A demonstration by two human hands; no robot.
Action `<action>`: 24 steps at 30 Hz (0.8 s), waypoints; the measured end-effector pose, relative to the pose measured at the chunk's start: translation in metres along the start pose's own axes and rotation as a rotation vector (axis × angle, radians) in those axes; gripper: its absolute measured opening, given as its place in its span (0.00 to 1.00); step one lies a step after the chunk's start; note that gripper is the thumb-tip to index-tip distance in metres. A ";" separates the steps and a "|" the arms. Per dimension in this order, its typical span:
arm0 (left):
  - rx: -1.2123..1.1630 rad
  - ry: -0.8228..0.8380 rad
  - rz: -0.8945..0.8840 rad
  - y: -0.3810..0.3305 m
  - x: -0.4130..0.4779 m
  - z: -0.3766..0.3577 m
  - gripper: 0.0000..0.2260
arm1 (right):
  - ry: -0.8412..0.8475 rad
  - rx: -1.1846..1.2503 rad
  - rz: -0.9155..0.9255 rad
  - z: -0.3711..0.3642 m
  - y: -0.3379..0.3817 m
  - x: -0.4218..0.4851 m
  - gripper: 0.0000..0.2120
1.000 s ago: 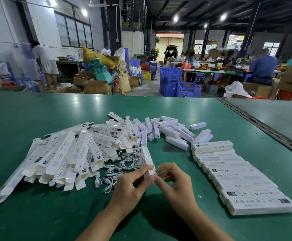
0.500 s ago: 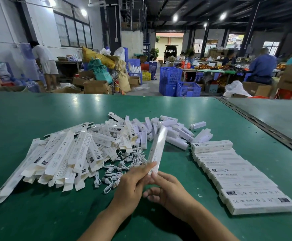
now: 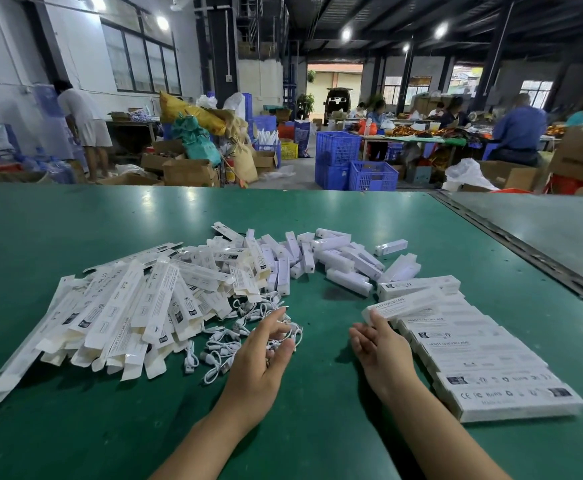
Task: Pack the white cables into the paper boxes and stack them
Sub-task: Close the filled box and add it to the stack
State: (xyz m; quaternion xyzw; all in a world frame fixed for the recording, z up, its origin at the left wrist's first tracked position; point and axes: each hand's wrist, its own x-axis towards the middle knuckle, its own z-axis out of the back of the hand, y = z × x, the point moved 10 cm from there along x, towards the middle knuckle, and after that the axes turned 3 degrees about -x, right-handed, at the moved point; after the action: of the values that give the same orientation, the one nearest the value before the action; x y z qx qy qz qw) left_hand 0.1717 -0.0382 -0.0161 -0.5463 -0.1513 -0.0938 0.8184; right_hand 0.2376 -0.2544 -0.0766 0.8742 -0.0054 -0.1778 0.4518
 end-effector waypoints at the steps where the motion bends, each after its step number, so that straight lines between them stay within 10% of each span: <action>1: -0.004 0.003 0.008 0.001 0.000 0.000 0.18 | -0.010 0.032 -0.017 0.002 0.000 0.002 0.11; 16: 0.005 0.010 0.055 0.007 0.000 -0.002 0.18 | 0.095 0.374 -0.094 -0.001 0.011 0.015 0.21; 24: 0.004 -0.021 0.063 0.008 0.003 0.003 0.17 | 0.038 0.111 0.034 -0.009 0.001 -0.003 0.29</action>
State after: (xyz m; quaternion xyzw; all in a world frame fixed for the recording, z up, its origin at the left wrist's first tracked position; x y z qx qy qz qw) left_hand 0.1763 -0.0324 -0.0209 -0.5500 -0.1428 -0.0617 0.8206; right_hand 0.2381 -0.2477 -0.0706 0.9010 -0.0216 -0.1530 0.4054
